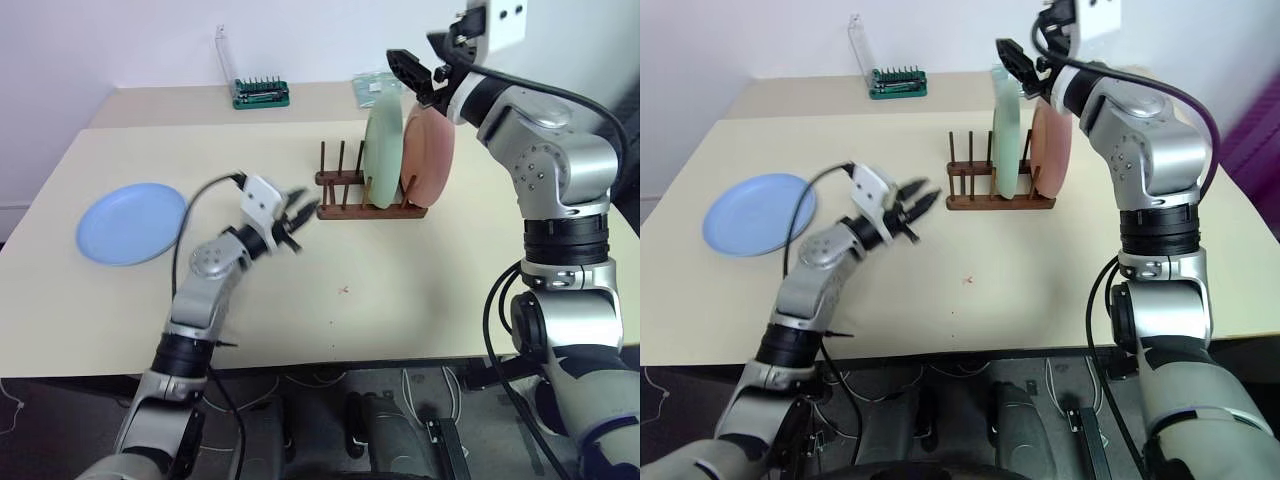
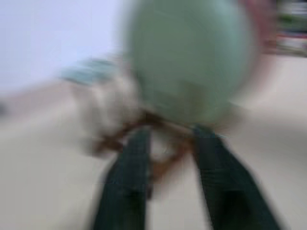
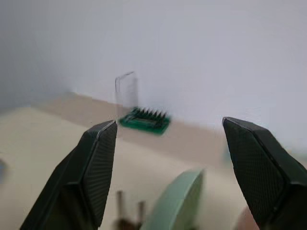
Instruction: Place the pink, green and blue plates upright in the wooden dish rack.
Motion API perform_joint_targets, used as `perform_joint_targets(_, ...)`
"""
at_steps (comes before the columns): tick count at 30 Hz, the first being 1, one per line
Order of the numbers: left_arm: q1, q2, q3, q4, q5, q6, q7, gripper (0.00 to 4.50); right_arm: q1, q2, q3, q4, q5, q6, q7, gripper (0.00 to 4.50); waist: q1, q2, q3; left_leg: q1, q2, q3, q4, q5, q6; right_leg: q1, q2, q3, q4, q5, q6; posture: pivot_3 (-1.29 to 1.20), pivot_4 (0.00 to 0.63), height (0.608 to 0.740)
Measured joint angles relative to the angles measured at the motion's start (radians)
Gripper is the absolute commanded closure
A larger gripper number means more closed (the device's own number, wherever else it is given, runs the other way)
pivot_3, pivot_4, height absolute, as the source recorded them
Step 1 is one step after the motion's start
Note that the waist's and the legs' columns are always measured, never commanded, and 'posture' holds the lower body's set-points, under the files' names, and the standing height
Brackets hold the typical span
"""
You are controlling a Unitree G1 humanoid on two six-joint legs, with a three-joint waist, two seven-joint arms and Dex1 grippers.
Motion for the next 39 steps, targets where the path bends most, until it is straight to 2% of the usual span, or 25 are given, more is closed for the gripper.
perform_joint_targets(2, -0.042, -0.001, 0.101, 0.026, 0.055, 0.03, 0.202, 1.61, 0.042, -0.009, 0.077, -0.093, -0.042, -0.063, 0.099, 0.92, -0.008, -0.001, 0.0, 0.002, 0.001, 0.0, -0.003, 0.0, 0.0, 0.0, 0.002, 0.001, 0.0, 0.0, 0.0, 0.0, 0.15, 0.73)
perform_joint_targets(5, -0.063, -0.039, 0.34, -0.019, 0.043, 0.156, 0.509, 1.61, 0.108, 0.026, 0.162, -0.188, -0.059, -0.091, 0.185, 0.92, -0.008, -0.001, 0.0, 0.004, 0.002, 0.0, -0.006, 0.0, 0.0, -0.001, 0.003, 0.001, 0.001, 0.0, -0.001, 0.0, 0.15, 0.73)
perform_joint_targets(7, -0.029, -0.036, 0.433, -0.084, 0.039, 0.252, 0.604, 1.61, 0.133, 0.049, 0.168, -0.2, -0.062, -0.09, 0.194, 0.92, -0.001, -0.001, 0.0, 0.003, 0.002, 0.0, -0.007, 0.001, -0.001, -0.001, 0.003, 0.001, 0.002, 0.001, -0.003, 0.0, 0.15, 0.73)
perform_joint_targets(12, 0.04, -0.083, 0.608, -0.206, -0.035, 0.553, 0.719, 1.61, 0.148, 0.091, 0.167, -0.215, -0.072, -0.089, 0.214, 0.92, 0.028, -0.009, 0.002, 0.002, 0.001, -0.001, -0.002, 0.002, -0.004, 0.001, -0.001, -0.002, 0.001, 0.0, -0.003, 0.0, 0.15, 0.73)
perform_joint_targets(20, 0.055, -0.119, 0.774, -0.204, -0.164, 0.702, 0.773, 1.61, 0.153, 0.109, 0.167, -0.216, -0.094, -0.091, 0.249, 0.92, 0.029, -0.013, 0.002, 0.001, 0.001, -0.001, -0.001, 0.002, -0.004, 0.002, -0.003, -0.003, -0.003, 0.0, -0.007, 0.0, 0.15, 0.73)
perform_joint_targets(23, 0.03, -0.125, 0.824, -0.168, -0.206, 0.691, 0.796, 2.41, 0.171, 0.109, 0.167, -0.216, -0.116, -0.092, 0.25, 0.92, 0.029, -0.013, 0.002, 0.001, 0.001, -0.001, -0.001, 0.002, -0.004, 0.003, -0.003, -0.004, -0.002, 0.0, -0.007, 0.0, 0.15, 0.73)
perform_joint_targets(24, 0.023, -0.125, 0.837, -0.161, -0.217, 0.683, 0.802, 2.88, 0.177, 0.109, 0.167, -0.216, -0.121, -0.092, 0.25, 0.92, 0.028, -0.013, 0.002, 0.001, 0.001, -0.001, -0.001, 0.002, -0.004, 0.002, -0.003, -0.003, -0.002, 0.0, -0.007, 0.0, 0.15, 0.73)
perform_joint_targets(27, 0.021, -0.129, 0.842, -0.144, -0.237, 0.654, 0.813, 4.33, 0.188, 0.11, 0.167, -0.218, -0.133, -0.091, 0.25, 0.92, 0.028, -0.013, 0.002, 0.001, 0.001, 0.0, -0.001, 0.002, -0.004, 0.002, -0.003, -0.004, -0.002, 0.0, -0.007, 0.0, 0.15, 0.73)
perform_joint_targets(31, -0.009, -0.119, 0.803, -0.131, -0.251, 0.619, 0.778, 4.43, 0.195, 0.109, 0.167, -0.245, -0.158, -0.095, 0.25, 0.92, 0.031, -0.014, 0.002, 0.001, 0.001, 0.0, -0.001, 0.001, -0.004, 0.003, -0.003, -0.004, -0.002, 0.0, -0.007, 0.0, 0.15, 0.73)
perform_joint_targets(34, -0.034, -0.115, 0.7, -0.129, -0.254, 0.557, 0.695, 4.43, 0.196, 0.105, 0.178, -0.25, -0.205, -0.143, 0.259, 0.92, 0.031, -0.016, 0.003, 0.0, 0.001, -0.001, -0.001, 0.0, -0.006, 0.003, -0.003, -0.004, -0.004, 0.0, -0.007, 0.0, 0.15, 0.73)
perform_joint_targets(37, -0.092, -0.114, 0.563, -0.182, -0.247, 0.508, 0.628, 4.5, 0.198, 0.095, 0.232, -0.236, -0.288, -0.242, 0.281, 0.07, 0.029, -0.017, 0.003, -0.001, 0.001, 0.0, -0.002, 0.0, -0.006, 0.002, -0.003, -0.004, -0.006, 0.001, -0.008, 0.0, 0.15, 0.73)
perform_joint_targets(39, -0.143, -0.116, 0.474, -0.236, -0.238, 0.494, 0.613, 4.5, 0.198, 0.094, 0.301, -0.199, -0.378, -0.342, 0.284, 0.03, 0.027, -0.017, 0.003, -0.001, 0.0, 0.0, -0.003, 0.002, -0.004, 0.003, -0.003, -0.004, -0.007, 0.001, -0.007, 0.0, 0.15, 0.73)
